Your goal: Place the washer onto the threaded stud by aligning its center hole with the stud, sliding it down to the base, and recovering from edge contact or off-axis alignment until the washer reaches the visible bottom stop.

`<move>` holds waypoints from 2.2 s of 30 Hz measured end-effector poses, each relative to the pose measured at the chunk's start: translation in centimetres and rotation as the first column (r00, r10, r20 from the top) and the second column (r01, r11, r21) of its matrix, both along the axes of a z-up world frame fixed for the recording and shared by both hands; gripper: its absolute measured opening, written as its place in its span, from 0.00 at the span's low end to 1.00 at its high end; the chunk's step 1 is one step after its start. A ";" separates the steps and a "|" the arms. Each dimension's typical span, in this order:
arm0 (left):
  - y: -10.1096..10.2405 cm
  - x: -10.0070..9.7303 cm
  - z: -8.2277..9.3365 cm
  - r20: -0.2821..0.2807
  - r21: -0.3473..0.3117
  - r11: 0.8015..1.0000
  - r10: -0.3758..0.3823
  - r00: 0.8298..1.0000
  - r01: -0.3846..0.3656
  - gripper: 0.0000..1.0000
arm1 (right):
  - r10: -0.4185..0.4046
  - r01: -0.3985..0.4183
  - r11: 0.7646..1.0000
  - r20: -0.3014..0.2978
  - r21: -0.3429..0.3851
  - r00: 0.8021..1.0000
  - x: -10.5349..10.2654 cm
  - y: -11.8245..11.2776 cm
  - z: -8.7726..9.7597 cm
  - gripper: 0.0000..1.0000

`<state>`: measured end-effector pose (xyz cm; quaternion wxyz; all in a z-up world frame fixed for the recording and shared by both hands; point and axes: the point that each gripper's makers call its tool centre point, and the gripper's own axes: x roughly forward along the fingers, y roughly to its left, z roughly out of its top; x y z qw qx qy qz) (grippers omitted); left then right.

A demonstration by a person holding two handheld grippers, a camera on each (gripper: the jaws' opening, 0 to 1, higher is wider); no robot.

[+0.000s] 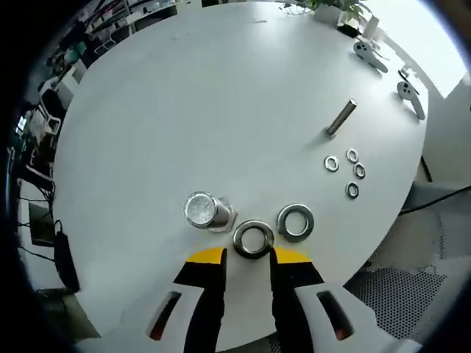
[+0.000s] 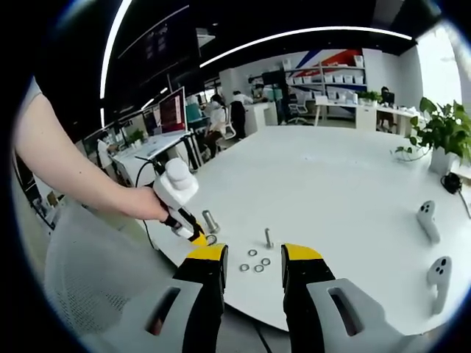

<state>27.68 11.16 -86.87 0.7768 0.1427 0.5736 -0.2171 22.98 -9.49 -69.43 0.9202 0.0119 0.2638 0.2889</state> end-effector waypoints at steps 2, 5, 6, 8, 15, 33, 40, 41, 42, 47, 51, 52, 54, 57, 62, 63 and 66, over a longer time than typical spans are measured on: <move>-0.2 0.2 0.0 0.007 -0.002 1.000 -0.003 1.000 0.003 0.22 | -0.004 0.004 1.000 0.001 0.001 1.000 0.0 -0.1 0.0 0.31; -0.5 0.3 -0.3 0.000 0.001 1.000 -0.014 1.000 0.014 0.22 | -0.006 0.006 1.000 0.000 0.000 1.000 0.0 -0.1 0.0 0.31; -0.6 0.3 -0.3 -0.002 0.002 1.000 -0.015 1.000 0.015 0.22 | -0.006 0.006 1.000 0.000 0.000 1.000 0.0 -0.1 0.0 0.31; -0.6 0.3 -0.4 -0.002 0.001 1.000 -0.013 1.000 0.013 0.22 | -0.006 0.006 1.000 0.000 -0.001 1.000 0.0 -0.2 0.0 0.31; -0.5 0.5 -0.6 -0.008 0.016 0.999 -0.029 1.000 0.029 0.21 | -0.011 0.011 1.000 -0.002 -0.003 1.000 0.0 -0.3 -0.1 0.31; 1.0 -1.1 -0.7 -0.087 0.034 0.994 -0.101 0.991 0.105 0.22 | -0.012 0.012 1.000 0.000 0.002 1.000 0.1 -0.3 0.0 0.31; 0.9 -1.2 -0.8 -0.109 0.085 0.985 -0.140 0.984 0.150 0.25 | -0.009 0.009 1.000 -0.002 0.002 1.000 0.0 -0.2 0.0 0.31; 1.0 -1.3 -0.7 -0.110 0.115 0.971 -0.196 0.974 0.208 0.25 | -0.011 0.011 1.000 -0.001 0.004 1.000 0.1 -0.2 0.0 0.31; 0.7 -1.5 -0.8 -0.110 0.107 0.975 -0.184 0.977 0.196 0.24 | -0.013 0.013 1.000 -0.001 0.004 1.000 0.1 -0.3 0.0 0.31; 0.5 -1.5 -0.8 -0.111 0.116 0.976 -0.174 0.978 0.186 0.21 | -0.015 0.015 1.000 0.002 0.010 1.000 0.1 -0.2 0.1 0.31; 0.6 -1.5 -0.8 -0.124 0.122 0.972 -0.185 0.975 0.200 0.21 | -0.010 0.010 1.000 0.001 0.010 1.000 0.0 -0.1 0.1 0.31; 0.6 -1.5 -0.8 -0.126 0.123 0.972 -0.186 0.974 0.202 0.21 | -0.008 0.008 1.000 0.000 0.009 1.000 0.0 -0.1 0.1 0.31; 0.5 -1.5 -0.8 -0.126 0.121 0.972 -0.188 0.974 0.204 0.21 | -0.005 0.005 1.000 0.000 0.007 1.000 0.0 -0.1 0.0 0.31; 0.5 -1.5 -0.7 -0.125 0.125 0.969 -0.196 0.973 0.212 0.21 | -0.005 0.005 1.000 -0.001 0.006 1.000 0.0 -0.1 0.0 0.31; 0.5 -1.5 -0.7 -0.131 0.122 0.968 -0.204 0.970 0.220 0.20 | -0.003 0.003 1.000 -0.003 0.005 1.000 0.0 0.0 0.0 0.31; 0.5 -1.5 -0.7 -0.134 0.122 0.967 -0.208 0.969 0.225 0.20 | -0.003 0.003 1.000 -0.003 0.006 1.000 0.0 0.0 0.0 0.31; 0.6 -1.5 -0.8 -0.131 0.119 0.969 -0.200 0.971 0.216 0.20 | -0.005 0.005 1.000 -0.003 0.007 1.000 0.0 -0.1 0.0 0.31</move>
